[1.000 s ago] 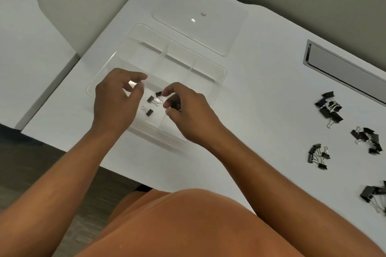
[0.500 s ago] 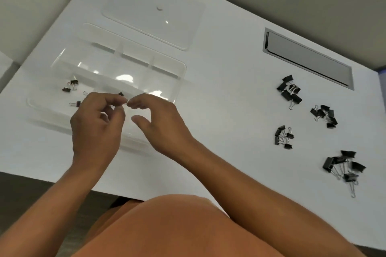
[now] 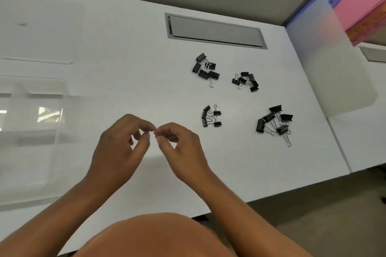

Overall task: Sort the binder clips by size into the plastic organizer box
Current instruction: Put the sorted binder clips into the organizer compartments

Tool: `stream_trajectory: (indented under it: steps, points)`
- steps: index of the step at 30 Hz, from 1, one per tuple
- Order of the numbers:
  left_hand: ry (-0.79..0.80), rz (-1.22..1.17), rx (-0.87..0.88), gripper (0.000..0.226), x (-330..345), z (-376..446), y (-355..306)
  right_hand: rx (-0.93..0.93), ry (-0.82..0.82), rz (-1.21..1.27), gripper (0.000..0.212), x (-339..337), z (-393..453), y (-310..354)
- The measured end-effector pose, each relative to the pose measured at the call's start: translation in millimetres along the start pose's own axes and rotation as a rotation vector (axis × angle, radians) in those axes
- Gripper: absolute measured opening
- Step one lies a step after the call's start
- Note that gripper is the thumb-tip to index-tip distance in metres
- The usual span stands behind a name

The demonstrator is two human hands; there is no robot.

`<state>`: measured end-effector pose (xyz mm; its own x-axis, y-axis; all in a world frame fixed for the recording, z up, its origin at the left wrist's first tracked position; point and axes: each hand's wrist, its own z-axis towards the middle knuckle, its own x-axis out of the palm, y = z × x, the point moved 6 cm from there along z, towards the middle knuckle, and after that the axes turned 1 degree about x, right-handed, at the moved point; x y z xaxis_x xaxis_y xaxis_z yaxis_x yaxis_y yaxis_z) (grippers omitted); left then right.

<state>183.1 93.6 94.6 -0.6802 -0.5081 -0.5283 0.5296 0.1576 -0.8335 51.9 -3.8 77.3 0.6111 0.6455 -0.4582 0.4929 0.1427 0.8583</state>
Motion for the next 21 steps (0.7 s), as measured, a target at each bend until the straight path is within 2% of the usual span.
stream_trajectory:
  steps: [6, 13, 18, 21]
  points:
    - [0.198, -0.001, -0.023, 0.023, 96, 24, -27, 0.071, -0.061, 0.026, 0.018, -69, 0, -62]
    - [0.299, 0.212, -0.113, 0.028, 178, 43, -9, 0.09, -0.18, -0.083, 0.022, -138, 22, -135]
    - [0.332, 0.353, -0.144, 0.039, 215, 58, -4, -0.023, -0.132, -0.259, 0.036, -151, 61, -164]
    - [0.298, 0.467, -0.178, 0.04, 226, 59, -5, -0.094, -0.061, -0.362, 0.035, -148, 70, -168]
